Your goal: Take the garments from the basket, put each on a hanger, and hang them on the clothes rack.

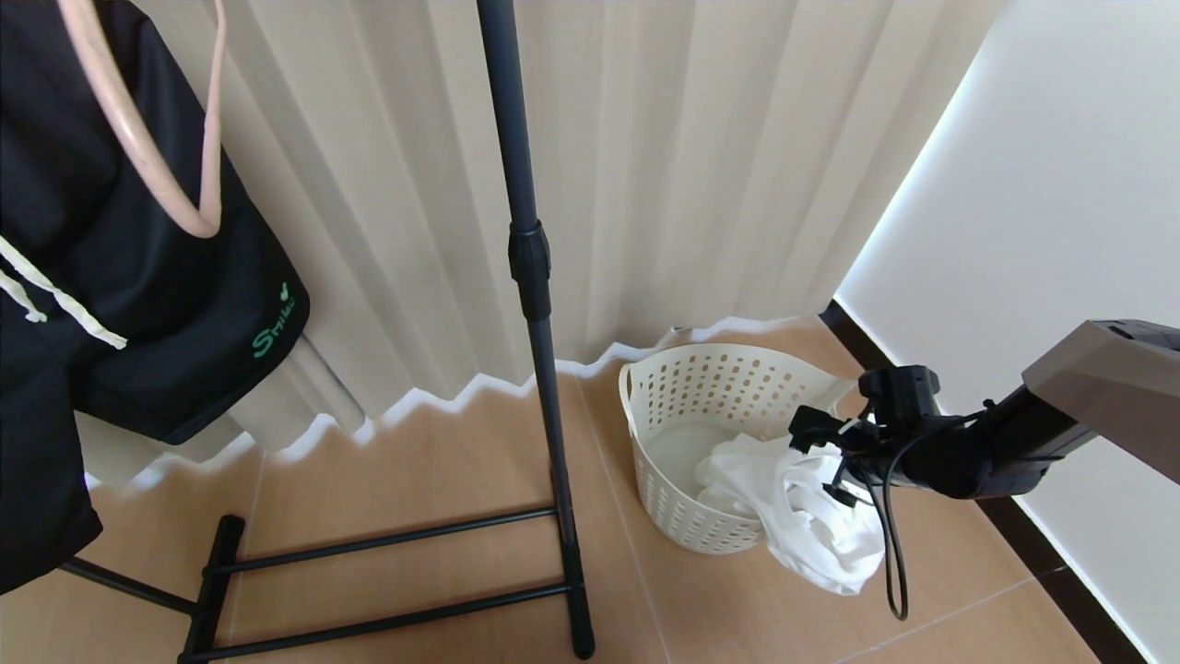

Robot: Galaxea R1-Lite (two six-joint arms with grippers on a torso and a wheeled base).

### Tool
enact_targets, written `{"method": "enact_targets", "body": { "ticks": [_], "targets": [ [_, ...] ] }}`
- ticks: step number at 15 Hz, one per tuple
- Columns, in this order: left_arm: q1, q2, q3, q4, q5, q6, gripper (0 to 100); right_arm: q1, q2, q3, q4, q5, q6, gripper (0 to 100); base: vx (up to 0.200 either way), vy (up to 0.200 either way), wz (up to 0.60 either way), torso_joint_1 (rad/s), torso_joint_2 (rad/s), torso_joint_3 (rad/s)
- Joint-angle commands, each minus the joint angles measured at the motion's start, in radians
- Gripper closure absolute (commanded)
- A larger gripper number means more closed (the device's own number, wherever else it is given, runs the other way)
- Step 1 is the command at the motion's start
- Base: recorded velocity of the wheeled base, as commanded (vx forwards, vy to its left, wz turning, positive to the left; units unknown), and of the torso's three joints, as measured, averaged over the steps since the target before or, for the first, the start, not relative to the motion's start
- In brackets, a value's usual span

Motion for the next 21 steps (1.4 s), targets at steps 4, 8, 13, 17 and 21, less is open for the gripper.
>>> {"method": "enact_targets", "body": {
  "ticks": [4, 8, 13, 17, 21],
  "targets": [
    [0.000, 0.001, 0.000, -0.001, 0.000, -0.001, 0, -0.016, 0.025, -0.036, -0.002, 0.000, 0.003, 0, 0.000, 0.000, 0.00, 0.000, 0.00, 0.000],
    [-0.001, 0.001, 0.000, -0.001, 0.000, -0.001, 0, -0.019, 0.034, -0.073, 0.000, -0.015, 0.006, 0, 0.000, 0.000, 0.00, 0.005, 0.00, -0.051],
    [-0.001, 0.001, 0.000, -0.001, 0.000, -0.001, 0, -0.018, 0.093, -0.137, -0.002, -0.023, 0.020, 0, 0.000, 0.000, 0.00, 0.000, 0.00, 0.000],
    [0.000, 0.001, 0.000, -0.001, 0.000, -0.001, 0, -0.016, 0.140, -0.205, -0.002, -0.058, 0.024, 0, 0.000, 0.000, 0.00, 0.000, 0.00, 0.000],
    [0.000, 0.001, 0.000, -0.001, 0.000, -0.001, 0, -0.016, 0.166, -0.243, -0.002, -0.060, 0.058, 0, 0.000, 0.000, 0.00, 0.000, 0.00, 0.000]
  ]
}}
